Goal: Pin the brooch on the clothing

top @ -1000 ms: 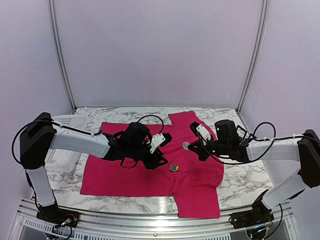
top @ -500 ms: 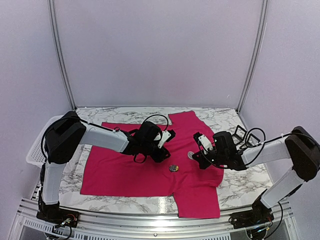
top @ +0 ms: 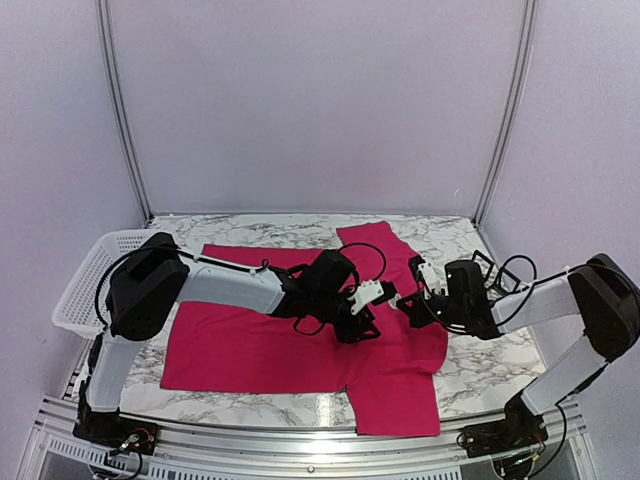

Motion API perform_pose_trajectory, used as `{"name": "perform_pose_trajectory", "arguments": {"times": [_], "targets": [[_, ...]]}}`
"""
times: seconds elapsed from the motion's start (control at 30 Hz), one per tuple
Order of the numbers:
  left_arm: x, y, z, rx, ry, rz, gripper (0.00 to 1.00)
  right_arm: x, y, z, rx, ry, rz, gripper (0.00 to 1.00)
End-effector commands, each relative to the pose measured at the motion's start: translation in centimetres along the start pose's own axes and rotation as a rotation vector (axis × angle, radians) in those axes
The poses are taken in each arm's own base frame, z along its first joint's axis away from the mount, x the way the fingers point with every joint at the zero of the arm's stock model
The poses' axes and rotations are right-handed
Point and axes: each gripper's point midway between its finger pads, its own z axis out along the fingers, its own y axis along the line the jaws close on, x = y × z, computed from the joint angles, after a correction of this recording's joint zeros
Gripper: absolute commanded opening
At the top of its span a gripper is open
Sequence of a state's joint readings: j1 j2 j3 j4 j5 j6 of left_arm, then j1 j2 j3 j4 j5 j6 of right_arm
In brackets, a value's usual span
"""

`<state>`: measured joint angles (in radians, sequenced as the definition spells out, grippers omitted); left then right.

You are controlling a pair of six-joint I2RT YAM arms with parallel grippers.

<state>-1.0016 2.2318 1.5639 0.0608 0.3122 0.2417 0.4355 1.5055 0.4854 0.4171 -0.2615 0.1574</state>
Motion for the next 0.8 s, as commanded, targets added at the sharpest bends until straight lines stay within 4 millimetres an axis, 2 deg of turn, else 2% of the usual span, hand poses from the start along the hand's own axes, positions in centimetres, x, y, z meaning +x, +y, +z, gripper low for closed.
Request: {"name": "perform_pose_trajectory", "arguments": {"times": [0.0, 0.1, 0.23, 0.3, 0.4, 0.47, 0.53, 0.67, 0.77], "targets": [[3.9, -2.5, 2.0, 0.107, 0.128, 0.042, 0.48, -1.2, 0.8, -0.8, -0.033, -0.037, -0.028, 0.00], [4.6, -1.7, 2.5, 0.068, 0.156, 0.044, 0.47, -0.9, 1.2, -1.1, -0.056, -0.037, -0.038, 0.00], [5.2, -0.5, 2.7, 0.002, 0.191, 0.058, 0.39, -0.5, 1.8, -1.4, -0.089, -0.029, -0.051, 0.00], [5.1, -0.9, 2.5, 0.023, 0.188, 0.066, 0.30, -0.2, 1.8, -1.5, -0.091, -0.025, -0.053, 0.00], [4.7, -1.5, 1.8, 0.052, 0.175, 0.070, 0.08, 0.4, 2.0, -1.7, -0.101, -0.014, -0.063, 0.00], [4.0, -1.9, 1.2, 0.069, 0.155, 0.078, 0.00, 0.6, 2.5, -1.7, -0.113, -0.017, -0.090, 0.00], [3.4, -2.1, 0.9, 0.083, 0.137, 0.075, 0.00, 0.5, 3.2, -1.8, -0.124, -0.044, -0.147, 0.00], [1.0, -2.9, -0.5, 0.167, 0.054, 0.034, 0.00, 0.1, 4.8, -1.7, -0.146, -0.109, -0.286, 0.00], [0.1, -3.1, -1.2, 0.218, 0.012, -0.002, 0.00, -0.1, 6.1, -1.8, -0.172, -0.163, -0.368, 0.00]]}}
